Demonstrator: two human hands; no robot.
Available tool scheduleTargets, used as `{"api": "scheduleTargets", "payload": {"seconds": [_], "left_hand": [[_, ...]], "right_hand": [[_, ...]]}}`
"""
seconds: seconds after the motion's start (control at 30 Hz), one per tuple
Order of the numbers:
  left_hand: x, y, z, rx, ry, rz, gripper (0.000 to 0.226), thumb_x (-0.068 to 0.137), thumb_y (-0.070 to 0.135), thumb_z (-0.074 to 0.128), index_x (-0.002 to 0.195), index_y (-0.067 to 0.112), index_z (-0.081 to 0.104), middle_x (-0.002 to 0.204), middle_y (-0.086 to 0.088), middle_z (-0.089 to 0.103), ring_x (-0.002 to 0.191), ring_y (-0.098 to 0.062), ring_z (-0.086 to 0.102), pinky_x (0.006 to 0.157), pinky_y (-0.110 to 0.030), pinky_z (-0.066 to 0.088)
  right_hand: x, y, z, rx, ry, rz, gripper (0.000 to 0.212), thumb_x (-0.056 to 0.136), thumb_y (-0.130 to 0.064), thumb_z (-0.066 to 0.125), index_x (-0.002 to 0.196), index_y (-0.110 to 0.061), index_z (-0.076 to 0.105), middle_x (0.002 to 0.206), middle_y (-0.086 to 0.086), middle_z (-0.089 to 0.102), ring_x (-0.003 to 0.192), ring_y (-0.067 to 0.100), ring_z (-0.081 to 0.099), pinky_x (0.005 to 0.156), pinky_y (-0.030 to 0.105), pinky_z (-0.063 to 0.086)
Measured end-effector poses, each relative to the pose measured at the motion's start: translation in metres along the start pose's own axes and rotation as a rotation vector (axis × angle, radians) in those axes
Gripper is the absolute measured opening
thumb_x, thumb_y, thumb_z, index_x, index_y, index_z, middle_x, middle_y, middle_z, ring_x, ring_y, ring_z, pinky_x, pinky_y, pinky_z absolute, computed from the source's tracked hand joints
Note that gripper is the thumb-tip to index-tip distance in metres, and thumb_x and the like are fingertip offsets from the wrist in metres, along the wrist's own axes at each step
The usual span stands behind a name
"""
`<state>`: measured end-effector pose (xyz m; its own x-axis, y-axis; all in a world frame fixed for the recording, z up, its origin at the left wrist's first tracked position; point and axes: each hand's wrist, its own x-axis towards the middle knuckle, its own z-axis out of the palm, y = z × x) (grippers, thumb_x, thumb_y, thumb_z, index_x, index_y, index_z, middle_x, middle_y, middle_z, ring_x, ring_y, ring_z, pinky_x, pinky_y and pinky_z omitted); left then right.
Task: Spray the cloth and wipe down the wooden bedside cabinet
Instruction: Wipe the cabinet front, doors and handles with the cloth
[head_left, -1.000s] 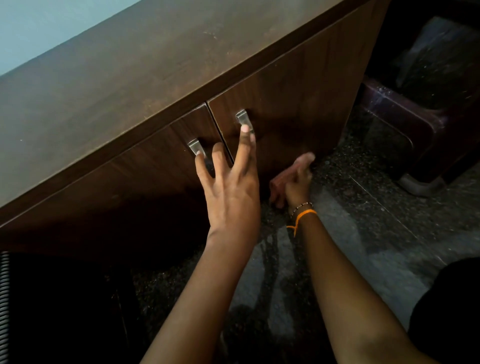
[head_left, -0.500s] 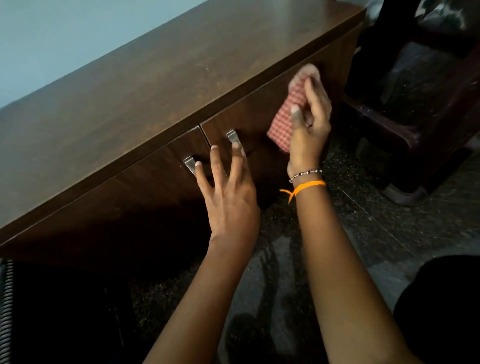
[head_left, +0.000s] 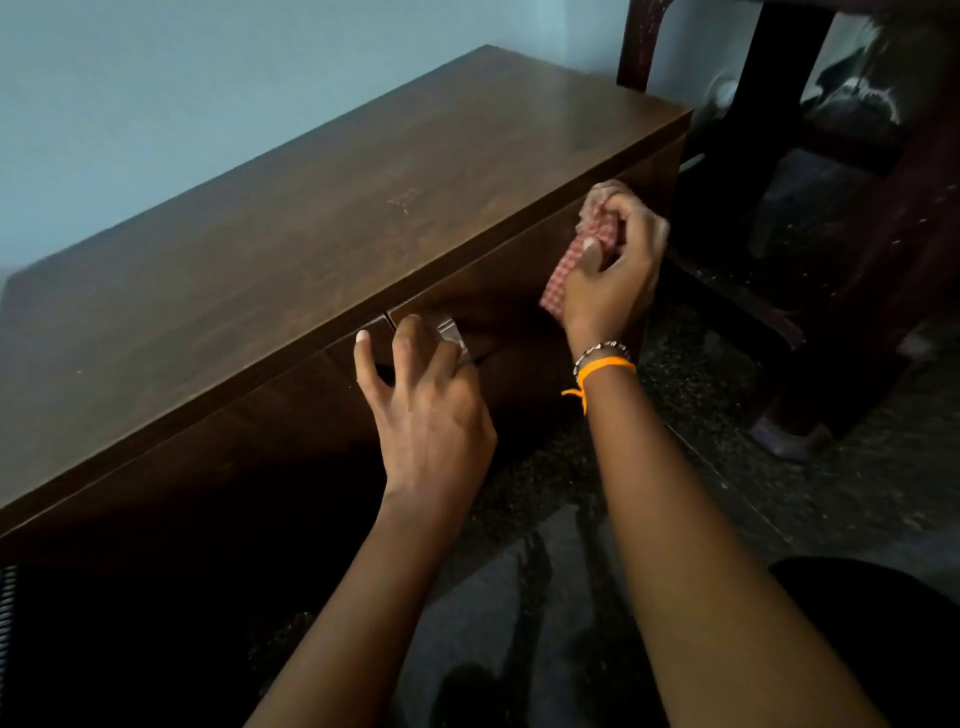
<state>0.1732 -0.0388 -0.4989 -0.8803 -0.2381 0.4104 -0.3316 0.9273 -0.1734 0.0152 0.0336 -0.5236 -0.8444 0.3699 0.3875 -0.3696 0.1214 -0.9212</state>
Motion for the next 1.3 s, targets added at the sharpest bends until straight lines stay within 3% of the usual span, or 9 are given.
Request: {"api": "scheduleTargets", "payload": {"seconds": [0.1,0.2,0.4,0.63,0.77,0.87,0.97,1.1,1.3], "left_hand": [[0.008,0.009,-0.003,-0.021,0.057,0.040,0.014,0.069,0.010,0.067,0.082,0.013,0.072,0.092,0.001,0.066,0.114,-0.030,0.046,0.106,-0.057,0.008],[0.024,0.021,-0.009,-0.005,0.139,0.097,0.033,0.072,0.011,0.058,0.104,0.015,0.067,0.109,-0.001,0.062,0.116,-0.029,0.047,0.108,-0.055,0.006],[0.047,0.036,-0.006,0.135,0.089,0.090,0.068,0.080,0.021,0.021,0.144,-0.001,0.022,0.150,-0.016,0.031,0.140,-0.031,0.026,0.112,-0.051,0.004],[0.054,0.046,-0.007,0.118,0.016,0.101,0.077,0.084,0.024,0.048,0.148,0.004,0.009,0.155,-0.019,0.011,0.143,-0.035,0.006,0.107,-0.052,-0.014],[0.056,0.050,-0.011,0.108,-0.024,0.056,0.078,0.087,0.027,0.048,0.148,0.004,0.005,0.155,-0.017,0.012,0.143,-0.034,0.007,0.103,-0.056,-0.018],[0.060,0.048,-0.009,0.162,-0.018,0.027,0.077,0.082,0.029,0.057,0.145,0.001,0.023,0.148,-0.016,0.034,0.138,-0.033,0.029,0.106,-0.058,-0.001],[0.062,0.045,-0.007,0.202,-0.008,0.060,0.083,0.074,0.022,0.063,0.144,0.001,0.024,0.145,-0.014,0.038,0.135,-0.032,0.034,0.107,-0.058,0.001],[0.063,0.049,-0.011,0.129,-0.058,0.068,0.100,0.071,0.030,0.069,0.147,0.001,0.012,0.149,-0.014,0.029,0.139,-0.034,0.023,0.107,-0.055,-0.009],[0.067,0.057,-0.004,0.123,-0.035,0.011,0.104,0.060,0.028,0.076,0.144,-0.002,0.023,0.140,-0.018,0.040,0.131,-0.039,0.034,0.110,-0.053,0.005]], "right_hand": [[0.011,-0.003,-0.004,-0.060,-0.012,0.045,0.039,0.071,0.007,0.056,0.106,-0.010,0.058,0.118,0.010,0.054,0.118,0.028,0.051,0.103,0.048,0.041],[-0.004,-0.007,-0.009,-0.070,-0.173,-0.107,0.033,0.075,0.001,0.057,0.106,-0.010,0.057,0.116,0.011,0.051,0.114,0.027,0.052,0.102,0.051,0.040],[0.000,-0.013,-0.006,0.013,-0.165,-0.142,0.027,0.078,0.001,0.056,0.105,-0.003,0.060,0.111,0.014,0.052,0.107,0.022,0.053,0.095,0.029,0.042],[0.056,0.006,0.002,0.407,0.118,0.422,0.032,0.079,0.008,0.061,0.109,-0.002,0.065,0.120,0.014,0.056,0.101,0.015,0.057,0.077,0.011,0.049],[0.039,-0.007,0.005,0.334,0.149,0.282,0.030,0.077,0.009,0.062,0.107,0.003,0.066,0.108,0.013,0.053,0.093,0.015,0.054,0.069,0.001,0.043],[0.030,-0.012,0.006,0.264,0.123,0.169,0.026,0.077,0.008,0.063,0.101,0.002,0.068,0.100,0.005,0.049,0.088,0.013,0.054,0.070,0.004,0.043],[0.051,-0.006,0.003,0.241,0.162,0.187,0.027,0.078,0.007,0.060,0.104,0.002,0.067,0.101,0.007,0.052,0.096,0.020,0.057,0.081,0.019,0.050],[0.075,0.003,0.003,0.290,0.219,0.261,0.027,0.081,0.007,0.059,0.107,0.003,0.066,0.112,0.019,0.059,0.100,0.018,0.058,0.076,0.001,0.044],[0.058,-0.004,0.011,0.331,0.273,0.239,0.027,0.080,0.010,0.059,0.106,0.004,0.066,0.114,0.021,0.058,0.102,0.020,0.058,0.077,0.001,0.044]]}}
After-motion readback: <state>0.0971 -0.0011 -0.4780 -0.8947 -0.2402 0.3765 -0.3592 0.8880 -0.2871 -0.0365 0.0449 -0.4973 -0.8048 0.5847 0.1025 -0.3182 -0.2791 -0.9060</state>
